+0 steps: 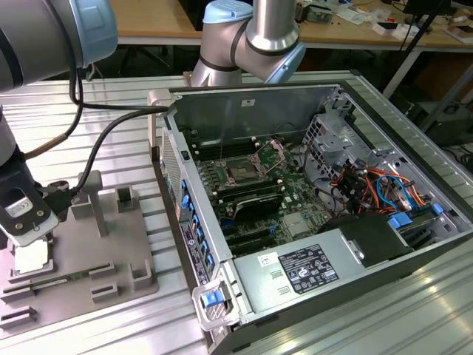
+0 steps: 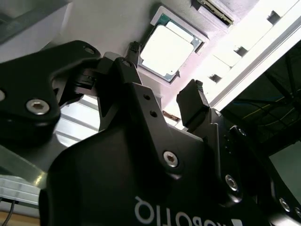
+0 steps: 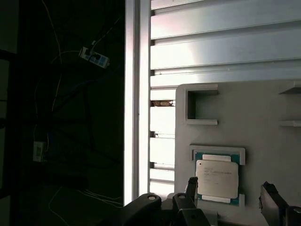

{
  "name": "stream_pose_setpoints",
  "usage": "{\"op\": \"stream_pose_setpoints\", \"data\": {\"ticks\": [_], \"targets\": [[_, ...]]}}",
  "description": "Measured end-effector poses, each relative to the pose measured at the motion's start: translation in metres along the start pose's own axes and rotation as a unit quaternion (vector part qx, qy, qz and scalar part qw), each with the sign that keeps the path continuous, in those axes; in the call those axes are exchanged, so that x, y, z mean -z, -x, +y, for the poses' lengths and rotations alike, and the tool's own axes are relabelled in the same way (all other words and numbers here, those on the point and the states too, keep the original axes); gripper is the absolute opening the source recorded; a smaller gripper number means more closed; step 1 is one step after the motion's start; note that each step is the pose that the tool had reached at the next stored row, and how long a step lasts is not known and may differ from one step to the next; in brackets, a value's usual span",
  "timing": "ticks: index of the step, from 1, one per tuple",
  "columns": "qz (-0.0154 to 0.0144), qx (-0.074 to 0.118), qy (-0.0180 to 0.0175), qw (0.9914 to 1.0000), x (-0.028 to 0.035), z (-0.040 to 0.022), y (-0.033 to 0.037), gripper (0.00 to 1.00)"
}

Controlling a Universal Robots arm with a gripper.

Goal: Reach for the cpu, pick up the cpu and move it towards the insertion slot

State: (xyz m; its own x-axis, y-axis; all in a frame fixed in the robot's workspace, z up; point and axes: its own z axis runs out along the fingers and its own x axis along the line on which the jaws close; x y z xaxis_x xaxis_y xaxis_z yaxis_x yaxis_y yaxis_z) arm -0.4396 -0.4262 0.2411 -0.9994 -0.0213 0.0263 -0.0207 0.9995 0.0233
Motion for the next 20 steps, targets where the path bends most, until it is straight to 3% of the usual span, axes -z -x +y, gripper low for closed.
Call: {"op": "stream_pose_setpoints", "data": {"ticks": [9, 11, 13, 20], "targets": [[0.0, 0.0, 0.0002, 1.0, -0.0154, -0.0003, -0.0032, 0.6], [0.0, 0.0, 0.0002, 1.0, -0.0191, -0.0004, -0.0032, 0.68], [0.0, 0.0, 0.0002, 1.0, -0.0231, -0.0008, -0.0031, 0.68], [0.0004, 0.0, 0.0018, 1.0, -0.0373, -0.0081, -0.0045, 0.68]]}}
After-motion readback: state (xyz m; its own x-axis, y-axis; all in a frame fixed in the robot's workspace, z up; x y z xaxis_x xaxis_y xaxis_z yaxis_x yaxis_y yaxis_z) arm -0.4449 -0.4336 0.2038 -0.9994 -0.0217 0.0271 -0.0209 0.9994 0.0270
